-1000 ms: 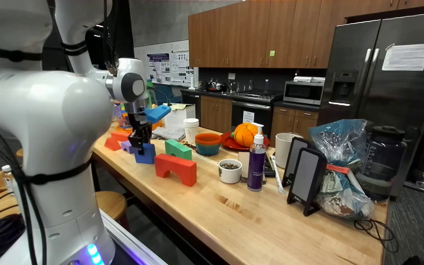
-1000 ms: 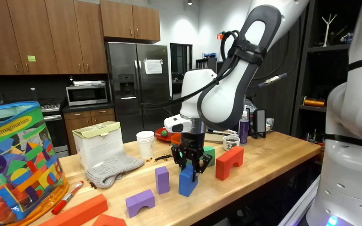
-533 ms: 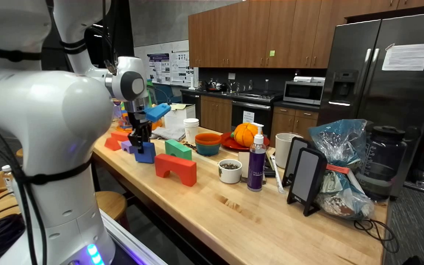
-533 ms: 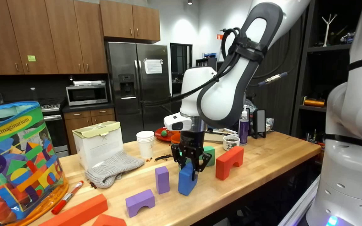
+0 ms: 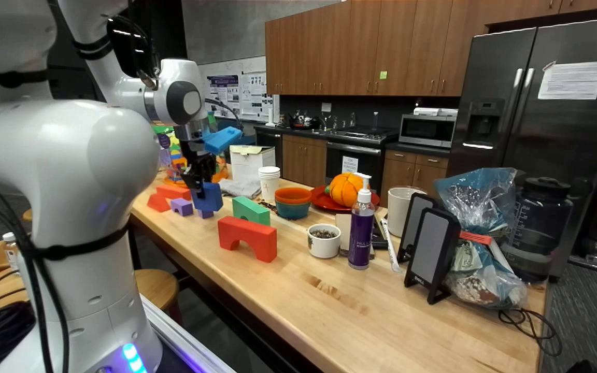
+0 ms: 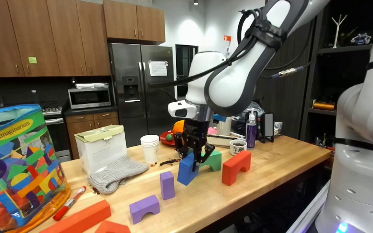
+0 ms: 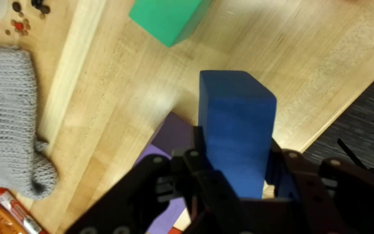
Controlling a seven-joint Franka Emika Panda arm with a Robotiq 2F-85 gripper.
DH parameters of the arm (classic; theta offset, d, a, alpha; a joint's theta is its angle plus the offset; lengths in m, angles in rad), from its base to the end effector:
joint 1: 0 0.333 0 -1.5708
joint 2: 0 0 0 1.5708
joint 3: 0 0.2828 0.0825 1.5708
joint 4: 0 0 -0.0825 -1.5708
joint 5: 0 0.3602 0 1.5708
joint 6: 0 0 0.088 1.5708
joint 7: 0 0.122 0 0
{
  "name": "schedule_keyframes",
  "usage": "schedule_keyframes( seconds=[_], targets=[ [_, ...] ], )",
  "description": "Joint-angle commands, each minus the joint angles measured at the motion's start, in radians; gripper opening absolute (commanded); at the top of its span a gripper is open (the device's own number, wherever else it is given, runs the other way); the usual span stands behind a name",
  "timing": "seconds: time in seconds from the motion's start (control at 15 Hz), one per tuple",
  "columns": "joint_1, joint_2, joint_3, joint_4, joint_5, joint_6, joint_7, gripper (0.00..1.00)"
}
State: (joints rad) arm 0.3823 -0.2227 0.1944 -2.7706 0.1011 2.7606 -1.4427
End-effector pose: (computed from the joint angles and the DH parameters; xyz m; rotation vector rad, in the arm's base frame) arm 0.3391 0.2109 0.2724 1.7337 2.5010 0.2942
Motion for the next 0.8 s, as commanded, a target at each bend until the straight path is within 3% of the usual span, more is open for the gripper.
schedule_keyframes(
  seconds=[0.0, 0.73],
  targets=[
    [0.009, -0.098, -0.042, -0.015, 0.010, -0.051, 0.024, 0.16],
    [-0.045, -0.200, -0.148, -0.010, -0.017, -0.129, 0.115, 0.16]
  ],
)
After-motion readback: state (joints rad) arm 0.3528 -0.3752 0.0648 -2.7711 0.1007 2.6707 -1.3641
